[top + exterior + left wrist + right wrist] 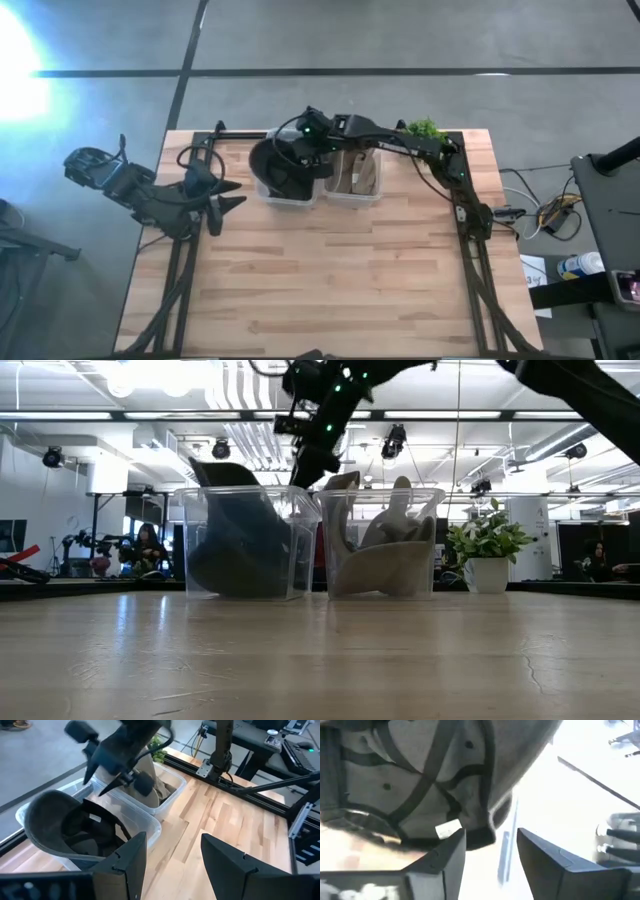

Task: Pick & Place hat
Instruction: Put the black cap into the left transparent bin, then return To Home Position

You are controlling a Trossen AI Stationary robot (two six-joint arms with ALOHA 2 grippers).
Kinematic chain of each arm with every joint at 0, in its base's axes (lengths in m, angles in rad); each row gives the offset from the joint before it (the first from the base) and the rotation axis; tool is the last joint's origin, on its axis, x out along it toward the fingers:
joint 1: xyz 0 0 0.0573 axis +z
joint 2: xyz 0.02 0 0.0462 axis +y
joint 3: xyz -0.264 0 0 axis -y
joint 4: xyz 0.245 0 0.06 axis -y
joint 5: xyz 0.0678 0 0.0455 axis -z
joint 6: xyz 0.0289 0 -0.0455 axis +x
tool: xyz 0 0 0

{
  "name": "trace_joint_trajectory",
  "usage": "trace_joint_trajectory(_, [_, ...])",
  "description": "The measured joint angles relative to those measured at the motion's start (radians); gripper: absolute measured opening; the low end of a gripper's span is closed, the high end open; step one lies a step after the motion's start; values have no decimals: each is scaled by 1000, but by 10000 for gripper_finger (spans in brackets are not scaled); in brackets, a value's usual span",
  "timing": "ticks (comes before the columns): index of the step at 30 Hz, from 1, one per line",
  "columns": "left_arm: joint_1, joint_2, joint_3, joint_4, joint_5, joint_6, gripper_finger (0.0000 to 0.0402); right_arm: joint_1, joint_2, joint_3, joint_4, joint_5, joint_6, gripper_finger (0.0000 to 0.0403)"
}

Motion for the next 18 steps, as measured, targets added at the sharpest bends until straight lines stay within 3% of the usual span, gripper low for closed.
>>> trace_joint_trajectory(6, [0,21,-2,-18,-40,1,181,0,-110,0,-102,-7,164,191])
trace_joint_trajectory(12, [14,44,-52,3,-73,6,181,13,-276,-27,-162,-143,393,187])
trace_joint_trajectory(18, [46,17,-109,137,37,131,181,39,-479,-139,-155,-205,569,187])
